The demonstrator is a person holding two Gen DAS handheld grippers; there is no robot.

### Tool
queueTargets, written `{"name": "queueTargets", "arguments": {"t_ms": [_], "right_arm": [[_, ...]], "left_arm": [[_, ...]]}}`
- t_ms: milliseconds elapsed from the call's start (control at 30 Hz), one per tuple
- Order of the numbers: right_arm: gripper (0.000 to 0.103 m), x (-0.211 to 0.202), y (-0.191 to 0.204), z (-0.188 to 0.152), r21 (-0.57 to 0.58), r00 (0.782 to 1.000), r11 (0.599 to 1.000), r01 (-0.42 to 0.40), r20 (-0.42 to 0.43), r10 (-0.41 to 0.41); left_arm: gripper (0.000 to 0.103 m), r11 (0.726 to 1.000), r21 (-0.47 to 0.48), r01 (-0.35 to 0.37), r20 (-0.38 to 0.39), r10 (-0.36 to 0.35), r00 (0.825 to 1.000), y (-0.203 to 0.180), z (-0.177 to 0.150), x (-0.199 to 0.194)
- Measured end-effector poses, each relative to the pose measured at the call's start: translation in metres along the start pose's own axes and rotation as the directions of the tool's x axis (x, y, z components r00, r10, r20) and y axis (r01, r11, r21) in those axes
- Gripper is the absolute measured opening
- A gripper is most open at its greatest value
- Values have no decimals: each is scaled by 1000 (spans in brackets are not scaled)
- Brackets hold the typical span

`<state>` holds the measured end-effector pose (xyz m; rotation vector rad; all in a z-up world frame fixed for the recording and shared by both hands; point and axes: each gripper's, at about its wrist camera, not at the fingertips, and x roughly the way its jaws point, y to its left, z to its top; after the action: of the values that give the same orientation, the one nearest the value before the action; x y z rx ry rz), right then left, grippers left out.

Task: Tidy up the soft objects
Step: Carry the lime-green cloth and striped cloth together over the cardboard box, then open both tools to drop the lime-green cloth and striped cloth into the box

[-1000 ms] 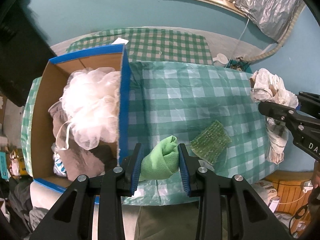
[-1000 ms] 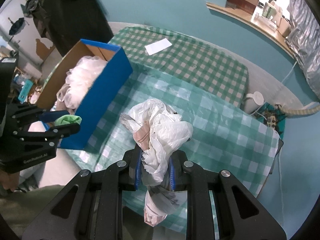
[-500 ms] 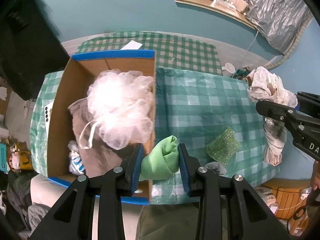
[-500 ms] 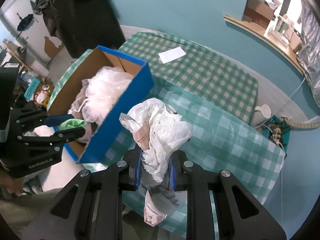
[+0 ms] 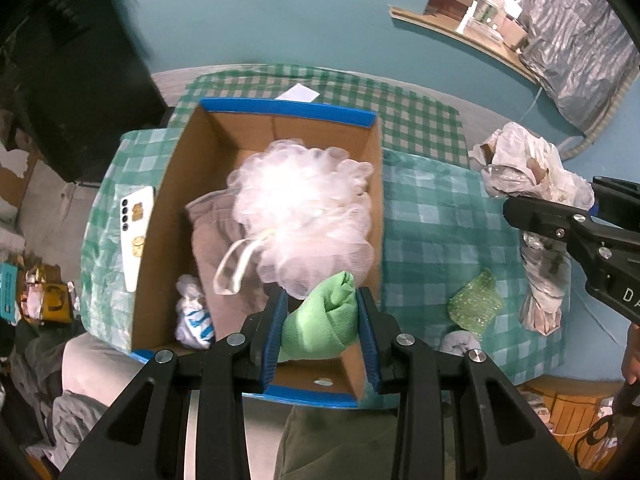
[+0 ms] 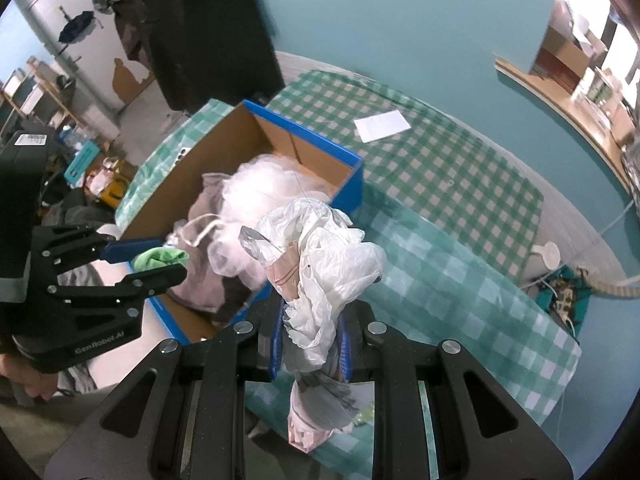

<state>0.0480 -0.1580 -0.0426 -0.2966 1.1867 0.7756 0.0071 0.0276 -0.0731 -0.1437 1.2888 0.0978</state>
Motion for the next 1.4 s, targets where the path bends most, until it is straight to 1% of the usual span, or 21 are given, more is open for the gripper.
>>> {"name": "queueTargets", "arguments": {"t_ms": [267,600,867,1167,1267,1367,1400], "right_arm": [[20,20,27,23,-39,999,999,-35,-16,35],[20,43,56,46,-67,998,996,-61,-27,59],[20,61,71,55,-55,995,995,-87,-43,85],[21,77,79,56,-39,994,996,-84,-66,82],[24,81,81,56,-36,994,996,-83,-77,80],[27,83,81,56,-35,994,996,-82,-80,79],[33,83,81,56,-33,994,996,-80,-81,77]], "left_arm": [[35,999,-45,-22,-1,22,1000,32,-1,1],[35,997,-72,-34,-19,33,999,66,-2,9],[35,998,-58,-40,-40,38,998,83,2,22],[35,998,-53,-35,-55,32,998,93,4,31],[36,998,-48,-42,-57,40,998,94,3,33],[40,998,-45,-44,-69,41,997,94,2,36],[41,998,-45,-46,-69,43,997,94,1,36]]}}
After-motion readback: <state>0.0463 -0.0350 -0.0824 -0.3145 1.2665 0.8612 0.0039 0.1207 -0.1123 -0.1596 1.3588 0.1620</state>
